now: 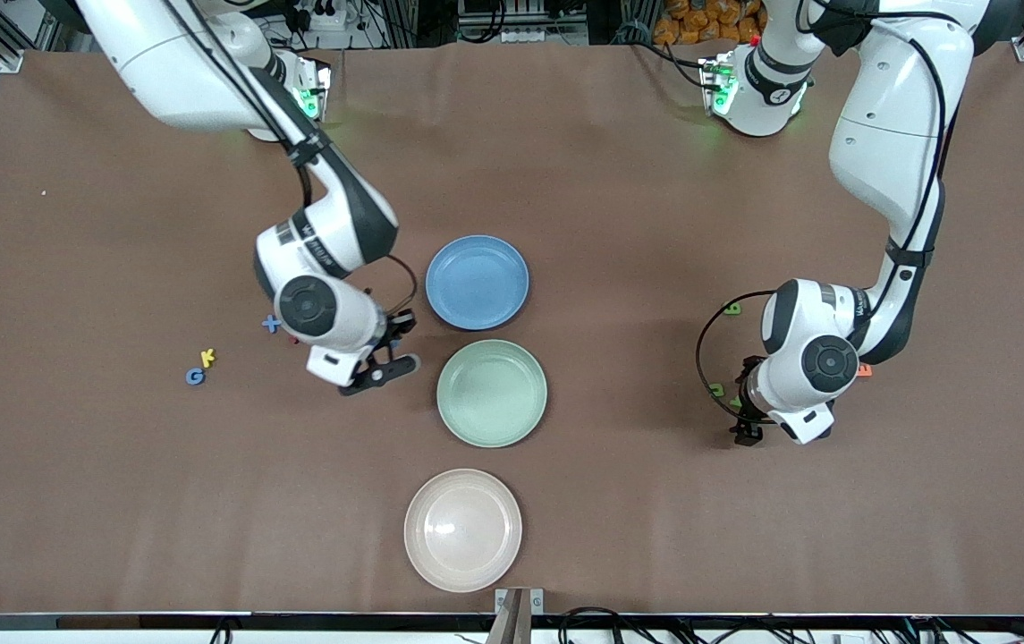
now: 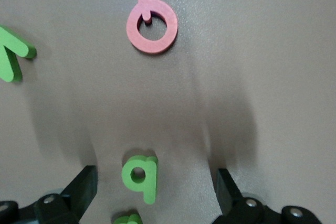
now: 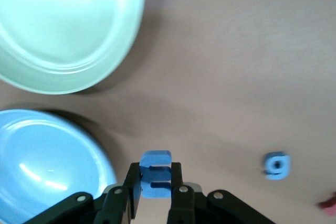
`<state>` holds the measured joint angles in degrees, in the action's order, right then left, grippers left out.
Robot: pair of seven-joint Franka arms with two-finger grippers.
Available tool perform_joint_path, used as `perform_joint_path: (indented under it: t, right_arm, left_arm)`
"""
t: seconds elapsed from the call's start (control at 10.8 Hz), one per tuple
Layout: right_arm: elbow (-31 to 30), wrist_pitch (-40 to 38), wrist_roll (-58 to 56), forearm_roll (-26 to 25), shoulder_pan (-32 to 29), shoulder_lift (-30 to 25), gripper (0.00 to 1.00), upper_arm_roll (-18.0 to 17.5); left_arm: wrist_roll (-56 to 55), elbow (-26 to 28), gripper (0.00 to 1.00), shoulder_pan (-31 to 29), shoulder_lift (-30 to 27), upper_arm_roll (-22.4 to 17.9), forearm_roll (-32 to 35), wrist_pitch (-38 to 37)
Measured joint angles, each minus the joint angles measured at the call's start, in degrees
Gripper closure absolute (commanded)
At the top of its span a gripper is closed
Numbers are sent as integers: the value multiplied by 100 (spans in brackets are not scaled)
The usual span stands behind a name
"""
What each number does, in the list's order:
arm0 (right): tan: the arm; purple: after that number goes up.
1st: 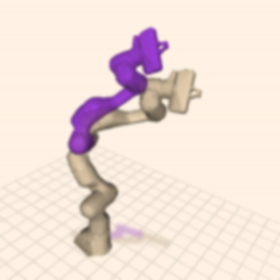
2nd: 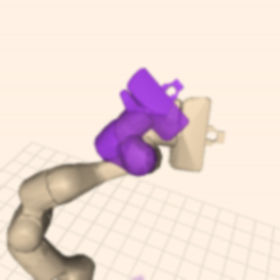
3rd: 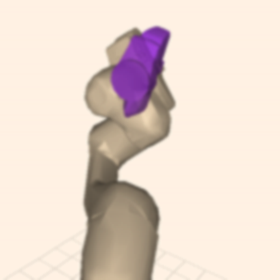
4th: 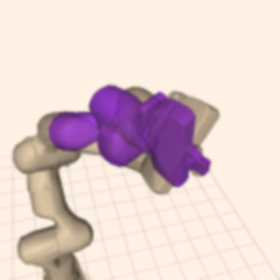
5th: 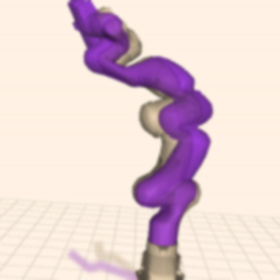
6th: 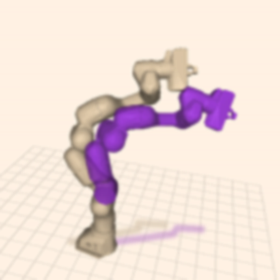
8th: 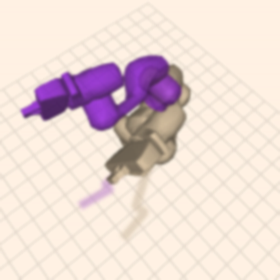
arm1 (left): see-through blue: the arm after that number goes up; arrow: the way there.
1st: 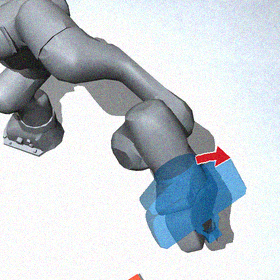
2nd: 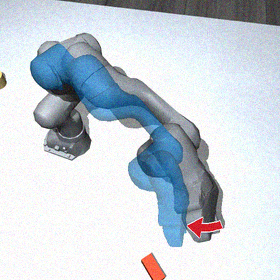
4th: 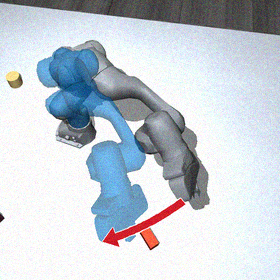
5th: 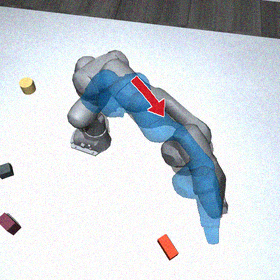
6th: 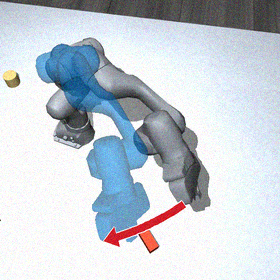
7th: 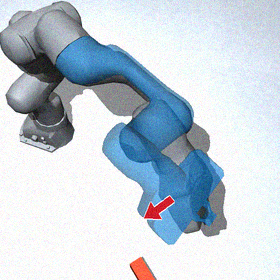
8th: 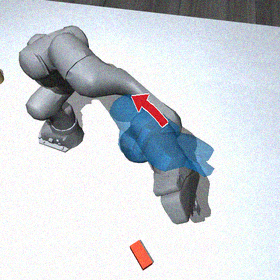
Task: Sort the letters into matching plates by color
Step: 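Place the E on the blue plate while the left gripper grasps green q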
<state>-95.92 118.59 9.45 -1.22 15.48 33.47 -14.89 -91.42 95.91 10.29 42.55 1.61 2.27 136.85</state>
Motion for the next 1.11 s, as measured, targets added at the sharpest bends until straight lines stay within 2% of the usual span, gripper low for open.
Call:
perform_joint_path:
  t: [0.28, 0.46, 0.56, 0.65, 0.83, 1.02, 1.11]
  right_arm:
    - [-15, -5, 889, 0, 680, 1, 100, -26]
    - [-49, -8, 1334, 0, 1051, 3, 100, -28]
    - [-75, -8, 1485, 0, 1187, 4, 100, -27]
    - [-92, -9, 1621, 0, 1307, 7, 94, -26]
    - [-113, -43, 1879, 0, 1521, 8, 23, -27]
    - [-115, -54, 1967, 0, 1600, 8, 11, -26]
    - [-115, -54, 2068, 0, 1601, 8, 11, -23]
  left_arm:
    - [0, 2, 1, -5, 0, -4, 1, 3]
    - [0, 3, 67, -6, 0, -4, 87, 7]
    - [0, 2, 87, -6, -1, -5, 142, 19]
    - [0, -4, 89, -11, -8, -5, 162, 52]
    - [0, -6, 89, -23, -43, -6, 170, 37]
    - [0, -5, 89, -24, -60, -6, 177, 24]
    - [0, -4, 89, -24, -60, -6, 179, 24]
